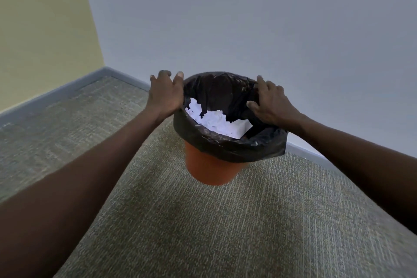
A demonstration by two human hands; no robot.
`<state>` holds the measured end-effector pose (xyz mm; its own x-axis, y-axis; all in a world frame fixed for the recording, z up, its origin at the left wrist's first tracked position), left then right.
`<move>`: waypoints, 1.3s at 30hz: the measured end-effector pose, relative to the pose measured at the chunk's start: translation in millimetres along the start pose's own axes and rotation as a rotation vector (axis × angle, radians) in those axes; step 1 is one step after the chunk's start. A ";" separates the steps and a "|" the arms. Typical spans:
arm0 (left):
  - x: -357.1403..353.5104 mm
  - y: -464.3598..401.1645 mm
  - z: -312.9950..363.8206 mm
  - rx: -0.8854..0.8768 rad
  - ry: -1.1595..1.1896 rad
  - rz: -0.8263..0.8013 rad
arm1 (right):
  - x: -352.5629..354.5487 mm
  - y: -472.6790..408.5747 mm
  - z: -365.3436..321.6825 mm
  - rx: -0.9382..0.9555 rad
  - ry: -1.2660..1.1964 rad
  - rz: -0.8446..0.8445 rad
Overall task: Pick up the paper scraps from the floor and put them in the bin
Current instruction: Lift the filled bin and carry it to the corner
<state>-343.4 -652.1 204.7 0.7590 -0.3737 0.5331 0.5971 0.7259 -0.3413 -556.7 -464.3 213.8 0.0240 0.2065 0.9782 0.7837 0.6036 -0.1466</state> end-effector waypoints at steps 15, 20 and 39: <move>-45.9 14.7 -33.7 0.184 0.188 0.025 | -10.2 6.1 75.9 -0.426 -0.411 0.122; -45.8 15.4 -25.6 0.212 0.153 0.017 | -16.3 7.4 84.4 -0.496 -0.443 0.098; -28.8 13.4 -19.2 0.131 -0.282 0.047 | -18.8 23.2 107.1 -0.962 -0.352 -0.019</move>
<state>-352.3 -642.7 169.9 0.6724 -0.1764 0.7189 0.5106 0.8136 -0.2779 -605.4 -371.7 176.3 -0.0562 0.5108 0.8579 0.9519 -0.2319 0.2004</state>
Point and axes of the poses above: each hand's wrist, its own y-axis away from the middle knuckle, its own x-axis out of the back of the hand, z = x × y, the point moved 10 cm from there along -y, towards the middle knuckle, and after that the axes turned 14 degrees about -x, right-handed, at the moved point
